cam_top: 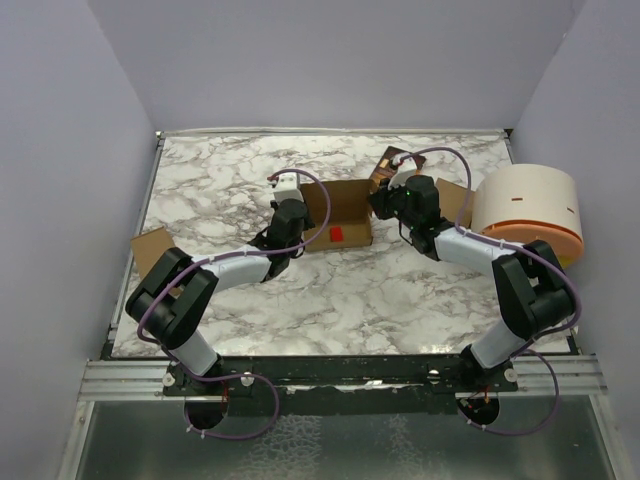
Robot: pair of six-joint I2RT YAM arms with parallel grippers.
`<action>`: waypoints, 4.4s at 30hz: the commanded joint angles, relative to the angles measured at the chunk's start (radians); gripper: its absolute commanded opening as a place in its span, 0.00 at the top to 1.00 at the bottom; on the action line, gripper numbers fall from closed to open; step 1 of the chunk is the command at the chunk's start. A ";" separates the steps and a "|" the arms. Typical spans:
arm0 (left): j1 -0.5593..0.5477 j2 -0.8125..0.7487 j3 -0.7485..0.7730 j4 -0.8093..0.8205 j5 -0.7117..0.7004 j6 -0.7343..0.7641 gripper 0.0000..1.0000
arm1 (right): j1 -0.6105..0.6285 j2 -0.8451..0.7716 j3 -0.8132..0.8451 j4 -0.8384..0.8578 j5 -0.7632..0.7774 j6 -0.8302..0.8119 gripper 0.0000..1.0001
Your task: Fold the paper box
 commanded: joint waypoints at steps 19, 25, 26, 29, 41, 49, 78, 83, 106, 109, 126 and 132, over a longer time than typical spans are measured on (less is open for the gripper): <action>-0.067 -0.045 -0.105 0.023 0.039 -0.035 1.00 | 0.074 -0.098 -0.122 -0.015 0.009 0.091 0.91; -0.077 -0.051 -0.124 0.023 0.037 -0.035 1.00 | 0.079 -0.104 -0.138 -0.024 0.011 0.133 0.90; -0.079 -0.051 -0.126 0.022 0.035 -0.034 1.00 | 0.081 -0.102 -0.139 -0.026 0.010 0.139 0.90; -0.082 -0.054 -0.131 0.021 0.034 -0.030 1.00 | 0.084 -0.096 -0.144 -0.034 0.006 0.152 0.90; -0.087 -0.065 -0.134 0.013 0.040 -0.006 1.00 | 0.085 -0.110 -0.137 -0.079 0.008 0.106 0.89; -0.095 -0.070 -0.153 0.010 0.044 -0.008 1.00 | 0.085 -0.122 -0.173 -0.109 0.001 0.024 0.89; -0.107 -0.406 -0.258 -0.226 0.176 -0.024 0.45 | 0.085 -0.111 -0.174 -0.098 0.063 -0.034 0.89; -0.105 -0.610 -0.344 -0.229 0.319 0.072 0.34 | 0.085 -0.105 -0.172 -0.097 0.057 -0.040 0.89; 0.283 -0.122 0.178 -0.297 1.062 -0.014 0.62 | 0.085 -0.106 -0.174 -0.090 0.034 -0.066 0.87; 0.283 -0.062 0.197 -0.307 1.105 -0.013 0.65 | 0.085 -0.108 -0.174 -0.090 0.032 -0.077 0.86; 0.280 0.064 0.113 -0.280 1.149 -0.031 0.69 | 0.085 -0.229 -0.203 -0.183 0.051 -0.245 0.71; 0.278 0.081 0.105 -0.285 1.142 -0.030 0.69 | 0.084 -0.267 -0.193 -0.281 0.054 -0.335 0.64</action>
